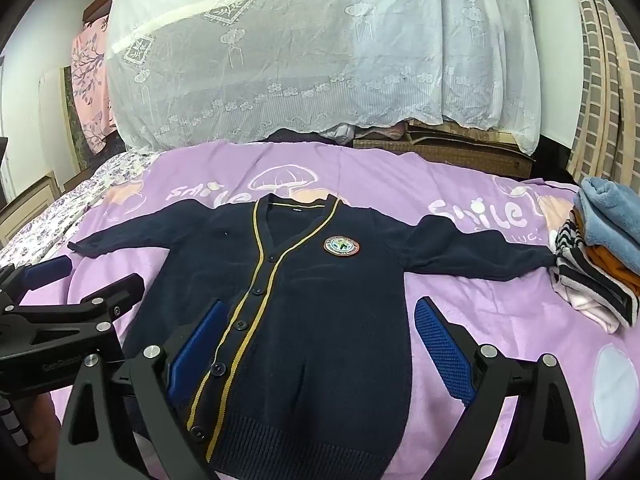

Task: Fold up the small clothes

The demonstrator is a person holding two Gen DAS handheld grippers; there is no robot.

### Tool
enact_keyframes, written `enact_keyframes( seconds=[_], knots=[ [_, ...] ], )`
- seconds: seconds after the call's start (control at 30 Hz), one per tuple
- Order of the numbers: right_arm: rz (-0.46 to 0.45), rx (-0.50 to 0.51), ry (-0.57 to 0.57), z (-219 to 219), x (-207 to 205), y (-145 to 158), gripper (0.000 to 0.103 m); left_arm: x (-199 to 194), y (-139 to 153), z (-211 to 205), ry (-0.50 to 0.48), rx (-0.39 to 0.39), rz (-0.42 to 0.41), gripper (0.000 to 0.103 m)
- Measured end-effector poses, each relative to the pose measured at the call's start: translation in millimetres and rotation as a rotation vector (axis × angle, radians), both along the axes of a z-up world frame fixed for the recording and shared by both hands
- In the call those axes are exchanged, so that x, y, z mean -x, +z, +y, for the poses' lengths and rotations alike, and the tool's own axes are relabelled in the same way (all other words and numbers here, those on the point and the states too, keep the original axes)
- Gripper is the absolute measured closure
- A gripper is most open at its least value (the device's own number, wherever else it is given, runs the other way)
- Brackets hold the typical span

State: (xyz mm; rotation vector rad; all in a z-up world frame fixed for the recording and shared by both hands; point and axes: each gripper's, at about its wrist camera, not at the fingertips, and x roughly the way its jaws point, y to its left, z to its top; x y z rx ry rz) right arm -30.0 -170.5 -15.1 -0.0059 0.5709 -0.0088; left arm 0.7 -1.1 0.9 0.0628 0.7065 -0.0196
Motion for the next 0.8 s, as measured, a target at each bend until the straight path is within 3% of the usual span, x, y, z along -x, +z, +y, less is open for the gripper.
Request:
enact_keyframes(
  seconds=[0.8],
  knots=[
    [0.0, 0.002, 0.006, 2.9, 0.2, 0.0, 0.008, -1.7, -8.5, 4.7, 0.007, -0.006, 0.01, 0.004]
  ],
)
